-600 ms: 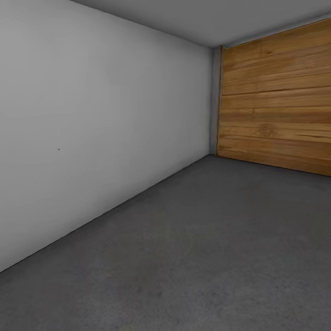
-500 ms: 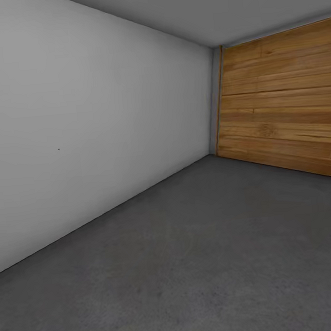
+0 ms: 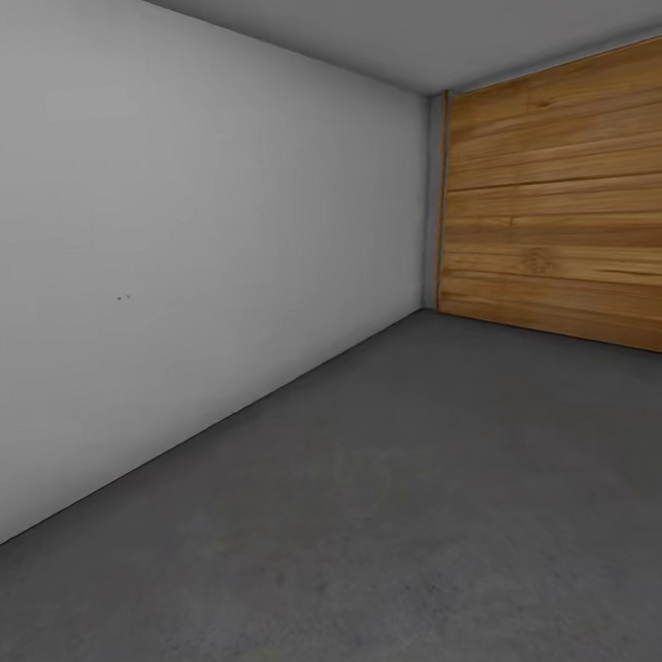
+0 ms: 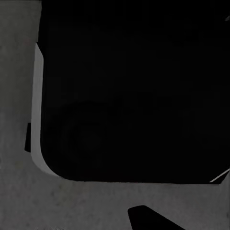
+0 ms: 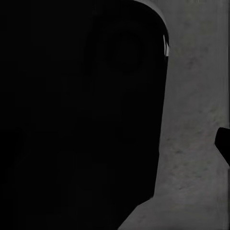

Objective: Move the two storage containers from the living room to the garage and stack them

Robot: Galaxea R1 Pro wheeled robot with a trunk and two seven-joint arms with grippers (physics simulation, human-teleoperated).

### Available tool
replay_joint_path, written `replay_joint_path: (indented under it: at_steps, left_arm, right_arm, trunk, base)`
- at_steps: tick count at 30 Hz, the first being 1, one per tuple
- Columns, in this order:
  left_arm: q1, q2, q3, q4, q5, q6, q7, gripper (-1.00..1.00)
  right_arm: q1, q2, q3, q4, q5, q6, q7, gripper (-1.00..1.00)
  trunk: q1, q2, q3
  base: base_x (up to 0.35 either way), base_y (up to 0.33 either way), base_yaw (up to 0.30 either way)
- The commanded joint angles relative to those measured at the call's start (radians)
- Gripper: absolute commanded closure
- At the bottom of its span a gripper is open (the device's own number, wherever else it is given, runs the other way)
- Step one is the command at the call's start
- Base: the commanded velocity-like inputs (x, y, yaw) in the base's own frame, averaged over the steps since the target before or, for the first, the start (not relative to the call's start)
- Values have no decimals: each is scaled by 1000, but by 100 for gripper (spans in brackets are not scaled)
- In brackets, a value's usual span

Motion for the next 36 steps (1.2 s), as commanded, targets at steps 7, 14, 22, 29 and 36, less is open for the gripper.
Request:
replay_joint_path:
  at_steps: [7,14,22,29,36]
  left_arm:
    - [0,1,-1,-5,18,-1,0,-100]
    - [0,5,-3,-5,18,3,0,-100]
    - [0,5,-3,-5,18,3,0,-100]
    - [0,5,-2,-5,18,3,0,-100]
    - [0,5,-3,-5,18,3,0,-100]
  right_arm:
    - [0,-2,-1,1,0,-7,0,-100]
    - [0,3,-3,4,-4,-48,0,-100]
    - [0,-1,-6,16,-10,-138,0,-100]
    - [0,-1,-6,16,-11,-141,0,-100]
    - [0,-4,-6,16,-12,-136,0,-100]
  trunk:
    - [0,0,-1]
    - [0,0,-1]
    - [0,0,-1]
    - [0,0,-1]
    - [0,0,-1]
  base:
    - [0,0,252]
    - [0,0,269]
    - [0,0,270]
    - [0,0,275]
    - [0,0,277]
